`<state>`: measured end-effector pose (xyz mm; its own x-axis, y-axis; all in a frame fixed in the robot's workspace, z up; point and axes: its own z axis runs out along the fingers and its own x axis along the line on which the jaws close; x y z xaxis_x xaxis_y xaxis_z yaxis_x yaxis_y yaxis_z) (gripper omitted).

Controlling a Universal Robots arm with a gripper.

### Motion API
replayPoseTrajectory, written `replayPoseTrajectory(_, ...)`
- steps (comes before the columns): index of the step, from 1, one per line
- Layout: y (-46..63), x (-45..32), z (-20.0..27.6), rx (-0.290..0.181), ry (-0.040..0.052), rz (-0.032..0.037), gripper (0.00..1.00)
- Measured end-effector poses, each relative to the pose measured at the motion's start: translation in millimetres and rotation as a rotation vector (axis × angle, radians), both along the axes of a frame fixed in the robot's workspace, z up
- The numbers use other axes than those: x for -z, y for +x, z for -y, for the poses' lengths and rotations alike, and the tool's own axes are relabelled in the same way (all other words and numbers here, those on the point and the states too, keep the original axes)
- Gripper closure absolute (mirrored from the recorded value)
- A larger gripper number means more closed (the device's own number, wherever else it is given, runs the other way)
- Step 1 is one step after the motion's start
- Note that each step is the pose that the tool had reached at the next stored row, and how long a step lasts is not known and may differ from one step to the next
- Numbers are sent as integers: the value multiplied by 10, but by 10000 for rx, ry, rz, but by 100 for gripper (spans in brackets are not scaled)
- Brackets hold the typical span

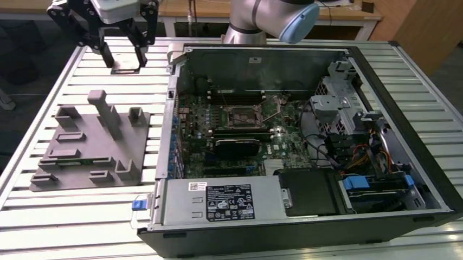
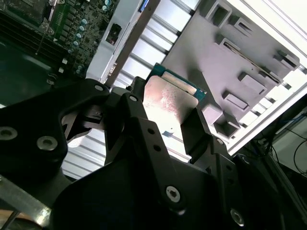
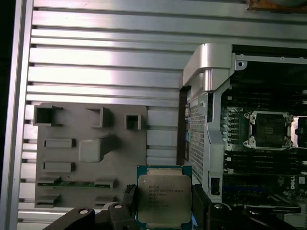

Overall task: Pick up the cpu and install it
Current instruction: 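Pick up the cpu and move it towards the insertion slot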

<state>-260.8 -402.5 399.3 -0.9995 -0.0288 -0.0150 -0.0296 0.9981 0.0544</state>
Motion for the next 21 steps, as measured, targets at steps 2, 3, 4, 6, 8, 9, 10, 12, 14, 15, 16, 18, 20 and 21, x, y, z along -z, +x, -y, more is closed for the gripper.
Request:
replayPoseTrajectory(2,31,0,-2,0,0,0,45)
replayPoseTrajectory(3,45,1,-4,-1,0,0,45)
replayPoseTrajectory(4,56,2,-7,-1,0,0,45)
replayPoseTrajectory(6,79,3,-14,0,0,0,45)
replayPoseTrajectory(8,104,5,-23,-1,0,0,45)
replayPoseTrajectory(9,117,5,-32,0,-1,-1,45)
replayPoseTrajectory(10,132,6,-40,0,0,0,45)
replayPoseTrajectory(12,164,7,-55,0,0,0,45)
replayPoseTrajectory(14,201,8,-64,-1,0,0,45)
replayPoseTrajectory(15,219,9,-68,-1,0,-1,45)
replayPoseTrajectory(16,238,9,-70,0,0,0,45)
replayPoseTrajectory(18,273,10,-74,0,-1,0,45)
replayPoseTrajectory(20,312,12,-74,0,0,0,45)
replayPoseTrajectory(21,330,13,-75,0,0,0,45)
